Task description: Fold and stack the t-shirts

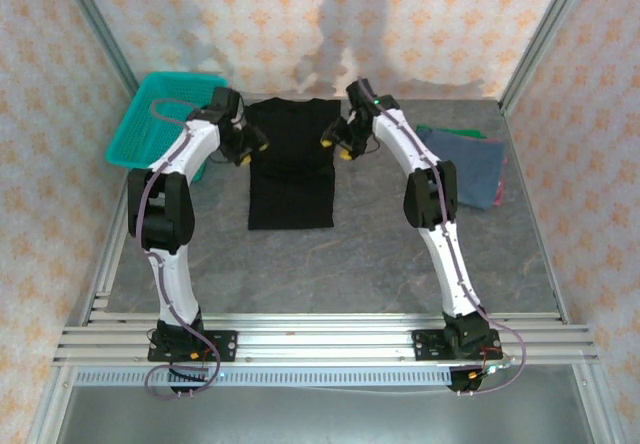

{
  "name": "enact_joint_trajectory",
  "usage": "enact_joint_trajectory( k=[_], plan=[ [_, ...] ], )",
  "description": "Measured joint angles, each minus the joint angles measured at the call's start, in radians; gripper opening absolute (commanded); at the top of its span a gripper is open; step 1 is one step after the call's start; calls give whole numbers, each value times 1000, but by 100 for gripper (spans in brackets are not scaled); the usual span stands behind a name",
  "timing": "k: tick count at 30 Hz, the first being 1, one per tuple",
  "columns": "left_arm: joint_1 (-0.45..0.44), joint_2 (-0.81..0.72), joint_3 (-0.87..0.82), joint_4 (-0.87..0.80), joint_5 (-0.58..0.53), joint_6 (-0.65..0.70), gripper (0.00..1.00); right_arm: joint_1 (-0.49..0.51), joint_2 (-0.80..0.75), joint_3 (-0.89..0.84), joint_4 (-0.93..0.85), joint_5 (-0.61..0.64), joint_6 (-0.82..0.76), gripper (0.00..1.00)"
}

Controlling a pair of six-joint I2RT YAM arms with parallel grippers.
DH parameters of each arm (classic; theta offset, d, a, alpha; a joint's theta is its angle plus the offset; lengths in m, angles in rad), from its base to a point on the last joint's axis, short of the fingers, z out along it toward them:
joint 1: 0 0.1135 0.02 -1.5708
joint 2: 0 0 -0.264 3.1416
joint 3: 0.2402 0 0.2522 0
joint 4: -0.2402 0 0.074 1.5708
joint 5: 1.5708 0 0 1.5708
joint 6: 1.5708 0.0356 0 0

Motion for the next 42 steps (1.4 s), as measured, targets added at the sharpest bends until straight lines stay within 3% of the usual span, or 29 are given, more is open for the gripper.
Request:
enact_joint_trajectory(
  k=[3,7,11,13,16,20,24,33,42],
  plan=[
    [2,-43,140,-7,-34,-7,66,-58,-55,11,82,-32,47,71],
    [2,-264,112,-26,-77,4,68,-91,-315,-246,145,-52,32,77],
    [2,-539,-130,-26,-100,26,69,-60,-652,-661,235,-76,2,80],
    [2,-671,-330,-22,-96,33,69,-26,-801,-882,292,-88,-4,80],
    [2,-776,-608,-13,-76,35,69,29,-911,-1144,384,-102,8,80],
    [0,-819,-903,1,-29,31,68,88,-887,-1367,494,-116,56,79],
    [-1,-819,-1019,48,19,23,68,143,-824,-1419,570,-116,89,77],
    [-12,-701,-1045,253,88,-38,66,189,-738,-1421,717,-115,163,74],
    [-36,-602,-1044,278,93,-64,66,211,-696,-1421,731,-114,197,72]
  ],
)
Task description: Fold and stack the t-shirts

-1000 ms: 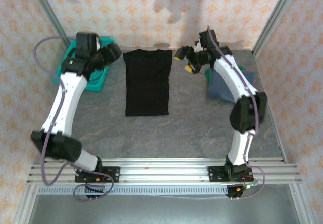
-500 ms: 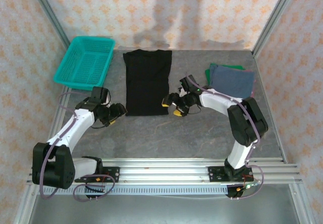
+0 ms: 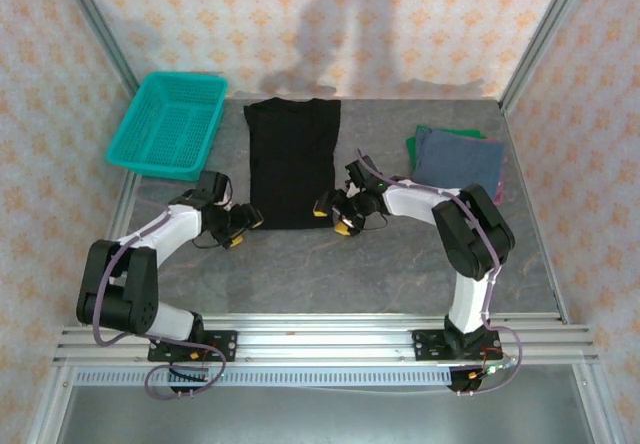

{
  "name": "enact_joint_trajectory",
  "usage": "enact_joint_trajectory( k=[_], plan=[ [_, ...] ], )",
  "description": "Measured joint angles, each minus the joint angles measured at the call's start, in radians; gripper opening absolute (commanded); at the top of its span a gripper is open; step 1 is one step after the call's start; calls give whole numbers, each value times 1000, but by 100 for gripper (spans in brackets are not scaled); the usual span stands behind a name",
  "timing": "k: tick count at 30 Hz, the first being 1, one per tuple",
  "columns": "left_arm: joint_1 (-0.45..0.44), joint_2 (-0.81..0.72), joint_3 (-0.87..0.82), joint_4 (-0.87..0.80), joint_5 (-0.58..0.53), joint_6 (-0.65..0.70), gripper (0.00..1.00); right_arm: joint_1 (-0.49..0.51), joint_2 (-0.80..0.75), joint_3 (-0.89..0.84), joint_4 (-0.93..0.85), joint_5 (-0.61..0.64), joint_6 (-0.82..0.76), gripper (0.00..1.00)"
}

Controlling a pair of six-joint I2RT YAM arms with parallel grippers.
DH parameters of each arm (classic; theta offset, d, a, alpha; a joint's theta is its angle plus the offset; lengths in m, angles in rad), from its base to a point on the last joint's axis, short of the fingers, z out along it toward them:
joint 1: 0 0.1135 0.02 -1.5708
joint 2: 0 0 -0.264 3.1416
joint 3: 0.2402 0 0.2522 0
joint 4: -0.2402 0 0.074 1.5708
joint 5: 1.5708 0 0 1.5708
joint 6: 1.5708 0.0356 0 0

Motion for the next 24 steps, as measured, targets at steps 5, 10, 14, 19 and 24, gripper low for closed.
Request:
enact_joint_trajectory(
  k=[5,10,14,19,24],
  plan=[
    [-8,14,0,31,0,-31,65,2,16,2,0,-1,10,70],
    [-13,53,4,77,0,-56,62,1,28,18,-16,-1,26,64],
    [-15,118,37,89,0,-63,58,0,52,55,-59,-2,36,58],
    [-21,187,87,78,-5,-73,44,-1,101,119,-108,-13,40,47],
    [-20,234,148,-4,-27,-78,23,0,164,193,-111,-12,33,13]
  ],
)
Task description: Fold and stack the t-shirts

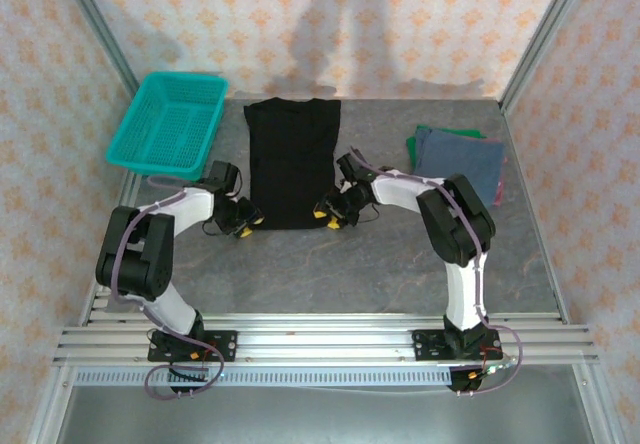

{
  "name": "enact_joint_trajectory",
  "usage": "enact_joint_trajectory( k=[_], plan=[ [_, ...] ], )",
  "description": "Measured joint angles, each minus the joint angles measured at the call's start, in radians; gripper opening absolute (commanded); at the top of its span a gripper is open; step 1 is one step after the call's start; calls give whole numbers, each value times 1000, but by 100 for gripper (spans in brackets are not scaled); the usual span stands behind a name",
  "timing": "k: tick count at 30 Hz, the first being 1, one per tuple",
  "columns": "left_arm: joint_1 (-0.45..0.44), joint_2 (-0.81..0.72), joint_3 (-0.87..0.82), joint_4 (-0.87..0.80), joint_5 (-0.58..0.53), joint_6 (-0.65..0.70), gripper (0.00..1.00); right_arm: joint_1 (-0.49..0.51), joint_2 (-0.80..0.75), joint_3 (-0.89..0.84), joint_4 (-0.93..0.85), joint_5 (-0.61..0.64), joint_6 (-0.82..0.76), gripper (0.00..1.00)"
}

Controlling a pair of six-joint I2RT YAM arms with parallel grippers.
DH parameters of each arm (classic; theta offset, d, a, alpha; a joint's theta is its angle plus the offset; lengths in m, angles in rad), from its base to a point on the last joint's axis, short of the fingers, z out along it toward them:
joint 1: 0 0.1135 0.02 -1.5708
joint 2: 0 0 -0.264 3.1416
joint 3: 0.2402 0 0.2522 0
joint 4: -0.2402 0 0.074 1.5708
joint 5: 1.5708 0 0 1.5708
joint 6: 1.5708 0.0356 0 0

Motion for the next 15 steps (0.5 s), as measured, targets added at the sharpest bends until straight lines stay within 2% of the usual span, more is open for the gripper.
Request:
enact_joint_trajectory(
  k=[2,4,9,15],
  plan=[
    [-9,30,32,0,-2,7,12,3,40,43,20,7,-8,1],
    [-26,54,63,19,-3,16,0,4,53,67,28,16,-21,0],
    [-38,26,80,5,-25,55,0,4,45,68,27,41,-35,0],
    [-42,-159,6,-32,-53,82,0,5,-76,-52,8,42,-39,0]
  ],
)
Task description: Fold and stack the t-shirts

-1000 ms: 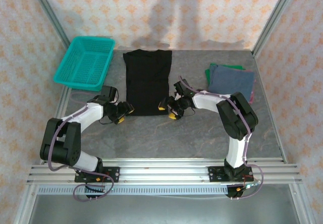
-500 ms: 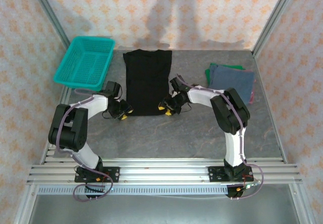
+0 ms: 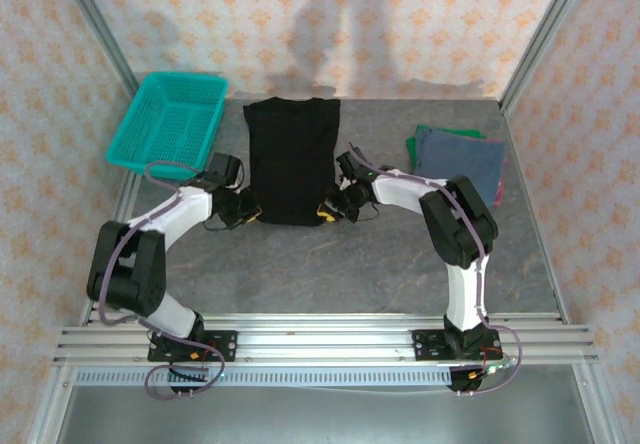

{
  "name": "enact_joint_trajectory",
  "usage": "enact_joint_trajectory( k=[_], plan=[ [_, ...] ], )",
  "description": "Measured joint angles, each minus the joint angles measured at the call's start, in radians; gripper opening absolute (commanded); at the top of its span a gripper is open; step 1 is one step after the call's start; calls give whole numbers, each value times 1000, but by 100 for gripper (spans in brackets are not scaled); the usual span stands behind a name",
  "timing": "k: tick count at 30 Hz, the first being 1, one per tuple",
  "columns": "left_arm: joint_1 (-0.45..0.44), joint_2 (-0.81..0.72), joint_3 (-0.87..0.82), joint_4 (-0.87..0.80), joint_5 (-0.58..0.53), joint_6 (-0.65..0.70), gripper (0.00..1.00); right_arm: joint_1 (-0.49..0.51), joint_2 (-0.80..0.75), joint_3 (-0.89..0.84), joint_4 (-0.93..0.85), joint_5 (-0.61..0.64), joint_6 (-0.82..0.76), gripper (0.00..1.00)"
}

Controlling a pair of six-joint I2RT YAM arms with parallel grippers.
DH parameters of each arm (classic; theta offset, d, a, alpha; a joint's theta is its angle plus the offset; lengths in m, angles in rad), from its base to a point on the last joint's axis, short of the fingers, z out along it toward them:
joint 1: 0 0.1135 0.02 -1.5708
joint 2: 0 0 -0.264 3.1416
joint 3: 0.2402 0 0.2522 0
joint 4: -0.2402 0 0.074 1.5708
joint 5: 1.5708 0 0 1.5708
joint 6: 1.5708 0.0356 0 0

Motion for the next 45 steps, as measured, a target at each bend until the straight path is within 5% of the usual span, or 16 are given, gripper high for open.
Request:
enact_joint_trajectory(
  k=[8,14,23,29,45],
  plan=[
    [-64,-278,-164,-91,0,-11,0,69,-233,-238,11,-24,27,0],
    [-200,-526,-212,-235,-26,-109,0,171,-430,-379,-21,-4,114,0],
    [-346,-694,-139,-422,-111,-261,0,242,-634,-372,-134,55,204,0],
    [-331,-636,11,-470,-143,-245,0,219,-598,-225,-209,68,183,0],
    [-79,-257,274,-436,-50,-68,0,-1,-320,146,-341,17,1,0]
  ],
)
